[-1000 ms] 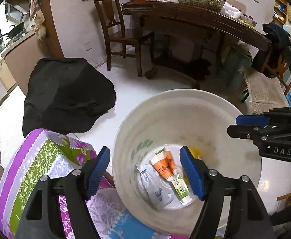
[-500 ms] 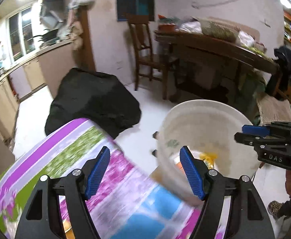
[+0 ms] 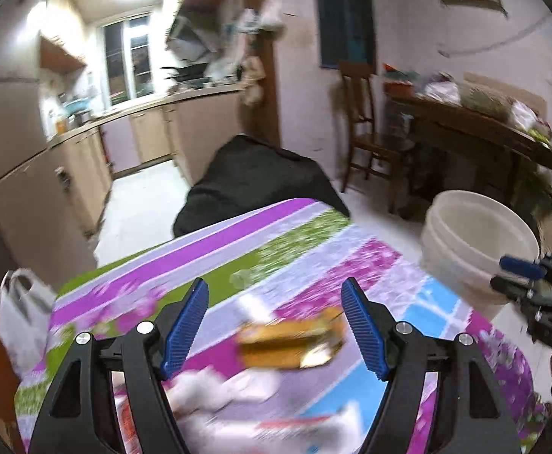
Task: Collect trash
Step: 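Move both tools back over the table, then grasp the white medicine box with the right gripper and lift it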
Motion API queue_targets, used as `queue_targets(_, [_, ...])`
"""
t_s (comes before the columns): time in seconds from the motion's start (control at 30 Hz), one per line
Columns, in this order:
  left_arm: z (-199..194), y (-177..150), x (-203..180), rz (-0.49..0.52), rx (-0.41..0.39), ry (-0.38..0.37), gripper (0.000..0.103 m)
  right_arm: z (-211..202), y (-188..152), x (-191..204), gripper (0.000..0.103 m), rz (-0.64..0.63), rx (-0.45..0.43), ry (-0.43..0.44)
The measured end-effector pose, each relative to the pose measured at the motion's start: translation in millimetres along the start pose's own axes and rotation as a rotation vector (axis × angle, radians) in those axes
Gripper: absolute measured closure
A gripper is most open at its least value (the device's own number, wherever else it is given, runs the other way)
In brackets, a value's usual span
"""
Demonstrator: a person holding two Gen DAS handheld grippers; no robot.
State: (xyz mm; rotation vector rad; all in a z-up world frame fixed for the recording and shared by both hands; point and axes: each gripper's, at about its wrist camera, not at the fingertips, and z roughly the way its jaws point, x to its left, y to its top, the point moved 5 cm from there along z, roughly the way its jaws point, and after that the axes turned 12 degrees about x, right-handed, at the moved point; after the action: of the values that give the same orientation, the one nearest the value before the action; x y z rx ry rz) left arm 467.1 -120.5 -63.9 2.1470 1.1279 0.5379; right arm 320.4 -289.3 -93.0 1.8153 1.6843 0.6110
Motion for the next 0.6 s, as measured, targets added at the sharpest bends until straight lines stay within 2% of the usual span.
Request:
queue_targets(0.1, [-21.3,-27.5,41.5,-0.054,-0.001,0.03,0.028,8.6,-2.5,44.9,0.073,-0.13,0.016,0.099])
queue_targets(0.17, [-35.0,-47.9,67.0,-0.075,0.001,0.058,0.027,12.9,-3.9,67.5,0.065,-0.2,0.024,0.147])
queue_targets(0.3, [-59.8,-93.4,112.5,-0.131,0.024,0.102,0.024,18.8,-13.8,120.8,0.041,-0.369,0.051,0.294])
queue_targets(0.43, [-71.9,-138.0,136.9,-0.176,0.075,0.102,0.023,30.6,-17.9,158.8,0.018,-0.491,0.107,0.41])
queue_targets(0.6, [-73.2,-178.5,146.2,-0.2,0.133,0.097,0.023,57.2,-10.1,187.0,0.014,-0.652,0.215,0.462])
